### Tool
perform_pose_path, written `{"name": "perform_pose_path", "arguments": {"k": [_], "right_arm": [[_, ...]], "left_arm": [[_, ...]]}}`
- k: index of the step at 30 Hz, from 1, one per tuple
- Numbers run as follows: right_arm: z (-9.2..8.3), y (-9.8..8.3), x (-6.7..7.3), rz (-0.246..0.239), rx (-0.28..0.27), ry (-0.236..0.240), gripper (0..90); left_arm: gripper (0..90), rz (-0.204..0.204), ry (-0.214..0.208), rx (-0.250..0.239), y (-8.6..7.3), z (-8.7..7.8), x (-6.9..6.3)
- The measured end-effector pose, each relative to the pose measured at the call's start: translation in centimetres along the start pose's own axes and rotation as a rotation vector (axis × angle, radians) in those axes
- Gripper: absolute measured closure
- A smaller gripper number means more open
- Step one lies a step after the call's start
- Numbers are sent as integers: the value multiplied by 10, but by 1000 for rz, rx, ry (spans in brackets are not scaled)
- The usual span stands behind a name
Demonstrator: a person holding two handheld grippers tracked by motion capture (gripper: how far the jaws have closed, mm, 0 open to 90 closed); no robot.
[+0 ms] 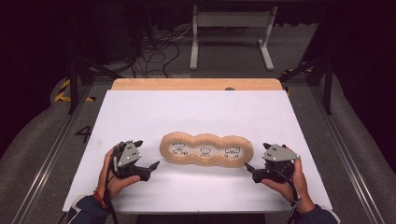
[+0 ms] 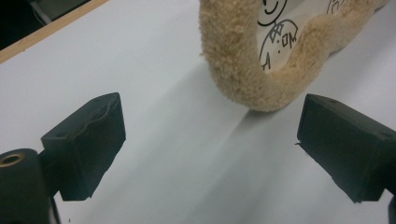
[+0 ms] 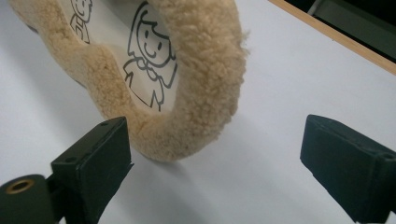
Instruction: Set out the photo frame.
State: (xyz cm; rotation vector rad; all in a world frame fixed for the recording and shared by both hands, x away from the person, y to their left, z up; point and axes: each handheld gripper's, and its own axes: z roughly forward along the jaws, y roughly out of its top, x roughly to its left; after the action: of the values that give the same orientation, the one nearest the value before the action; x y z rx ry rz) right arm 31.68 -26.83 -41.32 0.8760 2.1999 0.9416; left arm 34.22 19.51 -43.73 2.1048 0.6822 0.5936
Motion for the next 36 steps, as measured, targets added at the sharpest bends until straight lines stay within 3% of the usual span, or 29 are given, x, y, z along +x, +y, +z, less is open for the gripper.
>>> {"name": "perform_pose_path", "arguments": {"k": [11, 14, 19, 26, 36], "right_arm": [[-7, -9, -5, 21, 1, -21, 99], [-11, -12, -6, 49, -22, -8, 124], [-11, -12, -3, 45, -30, -22, 151], [-12, -13, -4, 43, -11, -43, 125], [-20, -38, -13, 68, 19, -68, 106]], "left_arm": [[82, -12, 9, 9, -13, -14, 5], [82, -20, 2, 14, -16, -15, 4], [83, -26, -22, 16, -21, -19, -1], [83, -36, -20, 32, -32, -26, -2], [83, -60, -23, 33, -47, -34, 3]]}}
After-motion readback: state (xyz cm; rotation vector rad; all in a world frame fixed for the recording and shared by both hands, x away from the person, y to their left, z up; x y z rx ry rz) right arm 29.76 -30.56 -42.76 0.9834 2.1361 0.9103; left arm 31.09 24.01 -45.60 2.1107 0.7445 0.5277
